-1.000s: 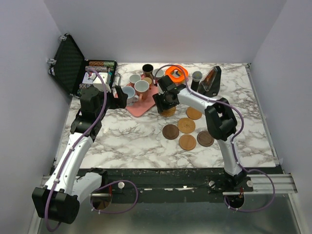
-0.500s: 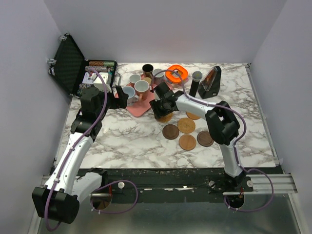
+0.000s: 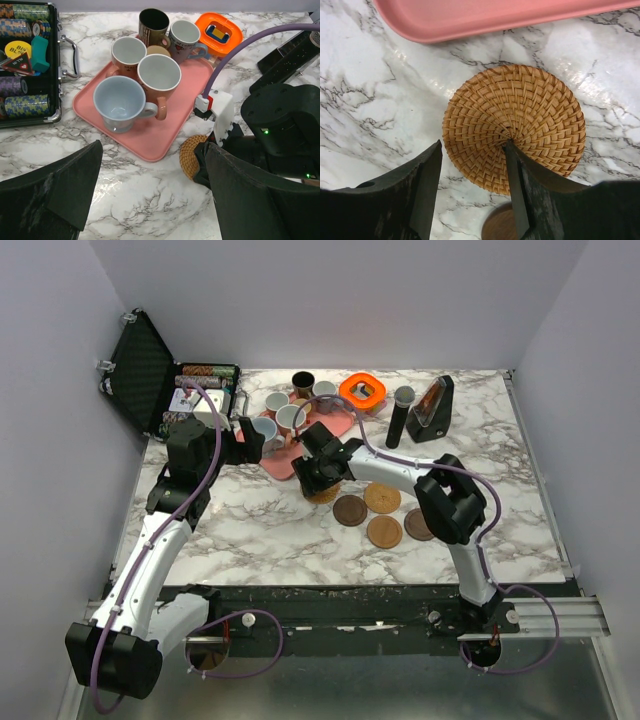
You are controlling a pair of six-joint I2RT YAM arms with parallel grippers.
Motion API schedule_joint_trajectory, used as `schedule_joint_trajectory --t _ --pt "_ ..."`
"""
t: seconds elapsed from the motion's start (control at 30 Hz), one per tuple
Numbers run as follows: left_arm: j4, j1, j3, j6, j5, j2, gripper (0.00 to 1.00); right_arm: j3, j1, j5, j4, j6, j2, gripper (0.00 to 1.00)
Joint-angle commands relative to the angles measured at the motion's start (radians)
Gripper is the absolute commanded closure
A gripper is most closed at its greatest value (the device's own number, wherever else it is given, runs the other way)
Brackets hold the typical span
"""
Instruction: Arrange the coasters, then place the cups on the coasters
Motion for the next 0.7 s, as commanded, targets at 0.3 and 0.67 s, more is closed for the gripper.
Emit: schedule_joint_trajectory --t 0.3,0.67 --pt "0.017 -0.013 -0.008 0.003 0.000 -0.010 0.10 -0.004 0.031 0.038 -0.072 0.057 0.049 0.39" --pt "0.026 -0.021 -0.016 0.006 -0.008 -0.029 0.10 0.125 0.031 0.066 -0.118 -0.024 0.021 0.34"
